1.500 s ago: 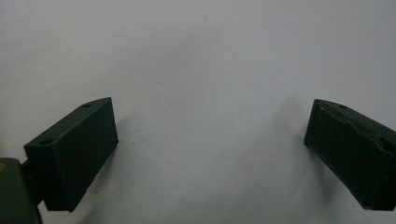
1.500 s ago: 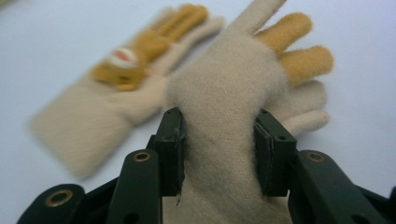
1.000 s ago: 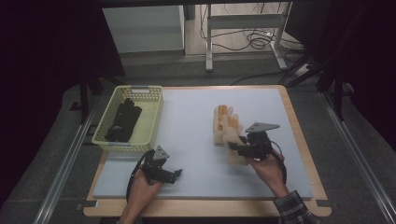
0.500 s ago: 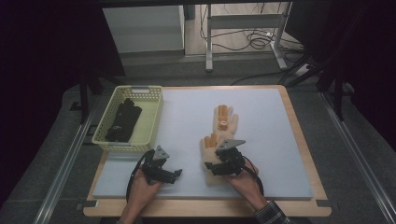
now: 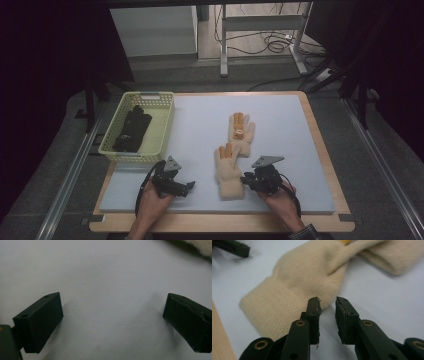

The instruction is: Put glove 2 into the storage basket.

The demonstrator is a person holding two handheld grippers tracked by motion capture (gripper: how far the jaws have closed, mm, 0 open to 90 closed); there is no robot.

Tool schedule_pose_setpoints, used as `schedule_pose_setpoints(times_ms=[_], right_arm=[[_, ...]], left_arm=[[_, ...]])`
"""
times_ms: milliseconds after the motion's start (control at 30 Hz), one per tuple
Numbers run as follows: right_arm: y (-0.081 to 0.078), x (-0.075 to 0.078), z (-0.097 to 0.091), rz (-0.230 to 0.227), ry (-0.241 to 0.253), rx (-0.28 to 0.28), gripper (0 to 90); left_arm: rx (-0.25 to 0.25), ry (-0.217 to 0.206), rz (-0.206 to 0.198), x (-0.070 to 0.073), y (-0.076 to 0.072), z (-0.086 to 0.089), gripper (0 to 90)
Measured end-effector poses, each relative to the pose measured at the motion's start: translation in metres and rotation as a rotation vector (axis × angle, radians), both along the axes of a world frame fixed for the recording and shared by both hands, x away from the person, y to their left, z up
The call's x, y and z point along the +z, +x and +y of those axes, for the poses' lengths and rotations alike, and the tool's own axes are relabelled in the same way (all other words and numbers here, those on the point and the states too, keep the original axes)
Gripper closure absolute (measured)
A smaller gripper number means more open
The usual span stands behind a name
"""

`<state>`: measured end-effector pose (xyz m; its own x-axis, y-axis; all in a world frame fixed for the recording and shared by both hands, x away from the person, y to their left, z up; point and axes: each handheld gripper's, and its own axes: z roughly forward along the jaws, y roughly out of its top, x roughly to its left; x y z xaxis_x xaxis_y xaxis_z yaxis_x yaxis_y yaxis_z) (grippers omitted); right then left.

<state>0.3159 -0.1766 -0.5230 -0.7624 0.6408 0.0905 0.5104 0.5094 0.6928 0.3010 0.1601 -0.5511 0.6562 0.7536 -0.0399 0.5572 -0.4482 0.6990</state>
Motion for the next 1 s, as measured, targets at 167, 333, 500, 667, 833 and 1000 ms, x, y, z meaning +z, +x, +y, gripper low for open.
schedule_pose_setpoints(times_ms=[167, 333, 500, 667, 833, 1000], right_arm=[[-0.008, -0.002, 0.014, 0.008, 0.02, 0.052, 71.8], [-0.013, 0.0, 0.023, -0.018, 0.005, 0.081, 69.4], [0.006, 0.011, 0.01, -0.047, 0.033, 0.001, 69.9], [0.034, 0.007, 0.015, -0.028, 0.063, -0.051, 60.5], [0.043, -0.008, 0.028, -0.009, 0.043, -0.041, 83.4], [0.028, 0.006, 0.027, -0.081, 0.012, -0.04, 87.0]], left_arm=[[0.0, 0.0, 0.0, 0.0, 0.0, 0.0, 2.9], [0.0, 0.001, 0.0, 0.0, 0.0, 0.0, 2.9], [-0.001, 0.001, 0.0, 0.0, 0.0, 0.0, 2.9], [0.0, 0.0, 0.0, 0.0, 0.0, 0.0, 2.9], [0.0, 0.001, 0.0, 0.0, 0.0, 0.0, 2.9], [-0.001, 0.0, 0.001, 0.0, 0.0, 0.0, 2.9]])
